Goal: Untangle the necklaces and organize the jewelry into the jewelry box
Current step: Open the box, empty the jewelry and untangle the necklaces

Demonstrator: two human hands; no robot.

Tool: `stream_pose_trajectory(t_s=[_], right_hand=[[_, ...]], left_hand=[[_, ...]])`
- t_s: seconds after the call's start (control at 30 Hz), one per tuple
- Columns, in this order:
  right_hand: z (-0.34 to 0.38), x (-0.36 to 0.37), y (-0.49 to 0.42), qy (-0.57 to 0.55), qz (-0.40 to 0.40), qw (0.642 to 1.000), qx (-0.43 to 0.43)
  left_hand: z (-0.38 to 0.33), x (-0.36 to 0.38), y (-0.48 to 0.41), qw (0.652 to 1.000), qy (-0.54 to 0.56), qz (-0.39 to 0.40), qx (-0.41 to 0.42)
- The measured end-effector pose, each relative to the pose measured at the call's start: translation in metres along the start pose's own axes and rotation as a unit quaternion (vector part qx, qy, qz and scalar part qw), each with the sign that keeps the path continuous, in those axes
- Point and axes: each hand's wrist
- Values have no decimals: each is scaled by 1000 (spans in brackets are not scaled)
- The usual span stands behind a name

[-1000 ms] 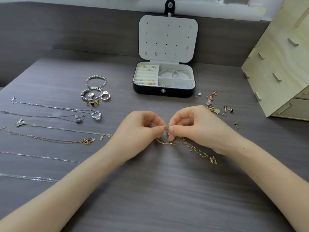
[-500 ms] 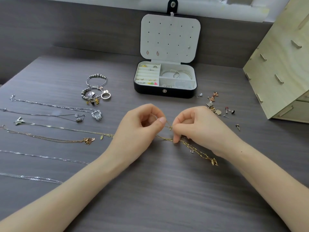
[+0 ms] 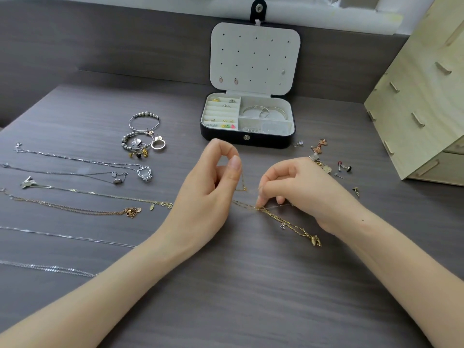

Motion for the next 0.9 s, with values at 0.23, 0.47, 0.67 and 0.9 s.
stream_pose_trajectory(t_s=[0.23, 0.47, 0.67, 0.9], right_hand=[[-4, 4, -3, 73, -49, 996, -9], [-7, 2, -5, 32, -57, 997, -29], [-12, -3, -7, -24, -59, 996, -65], [-13, -26, 6, 236, -96, 957, -138]], left_hand=[[11, 2, -4, 996, -6, -61, -58], [14, 1, -6, 990, -33, -90, -105], [9, -2, -4, 969, -225, -59, -85], [19, -7, -4, 928, -368, -12, 47]])
Point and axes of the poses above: each hand's wrist, its own y-axis away from the middle knuckle, its own x-axis out of the palm, z = x × y, and after that the axes turned 4 degrees about x, right-handed
